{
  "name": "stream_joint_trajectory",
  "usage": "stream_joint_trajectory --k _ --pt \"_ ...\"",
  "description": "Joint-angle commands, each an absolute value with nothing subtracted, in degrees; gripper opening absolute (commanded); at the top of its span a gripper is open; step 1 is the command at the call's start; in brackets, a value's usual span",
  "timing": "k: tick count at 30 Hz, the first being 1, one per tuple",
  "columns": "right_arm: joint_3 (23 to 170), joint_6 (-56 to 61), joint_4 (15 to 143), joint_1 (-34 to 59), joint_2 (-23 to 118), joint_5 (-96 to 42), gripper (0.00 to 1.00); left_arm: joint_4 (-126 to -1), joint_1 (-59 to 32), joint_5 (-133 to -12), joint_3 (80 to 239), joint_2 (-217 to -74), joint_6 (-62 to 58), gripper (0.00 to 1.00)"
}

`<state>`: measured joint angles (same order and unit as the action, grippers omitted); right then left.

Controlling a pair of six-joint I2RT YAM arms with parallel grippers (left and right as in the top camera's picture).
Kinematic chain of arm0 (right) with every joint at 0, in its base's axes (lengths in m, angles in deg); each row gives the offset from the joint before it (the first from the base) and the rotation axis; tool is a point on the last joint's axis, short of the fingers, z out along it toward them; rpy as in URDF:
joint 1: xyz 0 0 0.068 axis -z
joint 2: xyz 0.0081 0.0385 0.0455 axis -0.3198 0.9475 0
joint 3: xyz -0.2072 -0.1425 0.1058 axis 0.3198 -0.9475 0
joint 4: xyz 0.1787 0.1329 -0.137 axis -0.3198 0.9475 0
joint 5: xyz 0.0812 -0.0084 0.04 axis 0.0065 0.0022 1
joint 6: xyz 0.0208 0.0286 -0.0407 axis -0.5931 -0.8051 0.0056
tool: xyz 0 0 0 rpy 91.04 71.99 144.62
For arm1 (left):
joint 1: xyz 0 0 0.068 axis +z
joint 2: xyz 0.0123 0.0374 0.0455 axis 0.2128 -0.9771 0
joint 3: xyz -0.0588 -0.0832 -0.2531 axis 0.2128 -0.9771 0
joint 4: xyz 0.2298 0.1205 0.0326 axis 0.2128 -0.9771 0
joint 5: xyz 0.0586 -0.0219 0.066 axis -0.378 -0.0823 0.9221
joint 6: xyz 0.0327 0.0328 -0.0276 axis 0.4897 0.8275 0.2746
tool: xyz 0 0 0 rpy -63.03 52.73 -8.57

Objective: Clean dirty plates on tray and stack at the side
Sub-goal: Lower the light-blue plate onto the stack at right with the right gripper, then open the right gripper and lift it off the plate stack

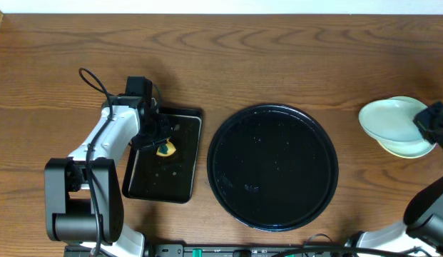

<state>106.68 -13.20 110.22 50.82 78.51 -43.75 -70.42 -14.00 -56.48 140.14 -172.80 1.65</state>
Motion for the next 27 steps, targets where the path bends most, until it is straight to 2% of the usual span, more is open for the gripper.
stream_joint_trajectory --k 1,8,27 --pt "107.65 -12.7 110.26 53.96 81.42 -43.75 0.01 -70.46 -13.96 -56.81 139.68 -172.49 2.22 0.08" --pt "107.65 -10.19 108.07 57.35 86.55 -43.79 0.01 -70.59 -13.96 -56.78 139.68 -172.49 2.22 0.08" --pt "107.65 -9.38 99.55 54.6 92.87 -41.74 0.01 -70.57 -13.96 -56.76 139.68 -172.49 2.19 0.08"
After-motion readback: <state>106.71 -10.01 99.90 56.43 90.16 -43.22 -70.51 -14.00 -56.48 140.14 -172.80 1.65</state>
